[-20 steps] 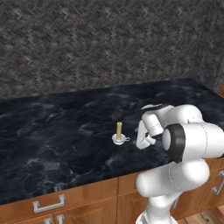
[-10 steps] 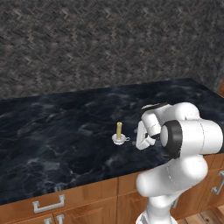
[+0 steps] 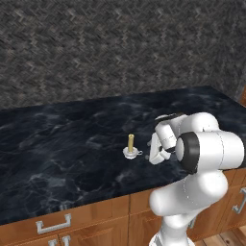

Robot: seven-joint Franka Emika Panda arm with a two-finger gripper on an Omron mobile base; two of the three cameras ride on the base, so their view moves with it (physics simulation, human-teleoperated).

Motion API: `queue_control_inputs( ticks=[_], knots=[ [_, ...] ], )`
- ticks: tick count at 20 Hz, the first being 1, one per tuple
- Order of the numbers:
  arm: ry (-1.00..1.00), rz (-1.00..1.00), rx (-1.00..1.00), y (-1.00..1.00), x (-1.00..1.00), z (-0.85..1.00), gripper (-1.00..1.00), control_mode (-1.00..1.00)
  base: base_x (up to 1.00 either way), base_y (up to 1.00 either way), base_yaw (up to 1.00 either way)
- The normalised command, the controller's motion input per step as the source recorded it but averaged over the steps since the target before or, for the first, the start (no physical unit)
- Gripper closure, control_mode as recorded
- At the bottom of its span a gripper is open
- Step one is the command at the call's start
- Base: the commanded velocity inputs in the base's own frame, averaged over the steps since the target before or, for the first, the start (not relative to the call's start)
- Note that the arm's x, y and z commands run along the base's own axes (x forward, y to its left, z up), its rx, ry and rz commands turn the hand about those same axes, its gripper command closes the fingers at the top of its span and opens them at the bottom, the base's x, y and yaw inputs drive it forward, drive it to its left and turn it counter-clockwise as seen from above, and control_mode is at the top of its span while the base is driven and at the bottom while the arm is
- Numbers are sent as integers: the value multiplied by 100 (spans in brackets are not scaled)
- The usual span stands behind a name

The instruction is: Pick the candle and jar from the dining table and place them in the open cabinet. Close the cabinet after placing the objects.

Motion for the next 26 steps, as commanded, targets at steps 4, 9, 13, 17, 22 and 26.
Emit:
queue_control_inputs(
  ticks=[4, 9, 13, 17, 22, 26],
  knots=[
    [0, 0, 0, 0, 1, 0, -100, -100, 0, 0, 0],
    [0, 0, 0, 0, 0, -8, -100, -100, 0, 0, 0],
    [0, 0, 1, 0, 0, -12, -100, -100, 0, 0, 0],
    [0, 0, 2, 0, -1, -8, -100, -100, 0, 0, 0],
    [0, 0, 2, 0, -6, -7, -100, -100, 0, 0, 0],
    [0, 0, 3, 0, 0, -3, -100, -100, 0, 0, 0]
  ],
)
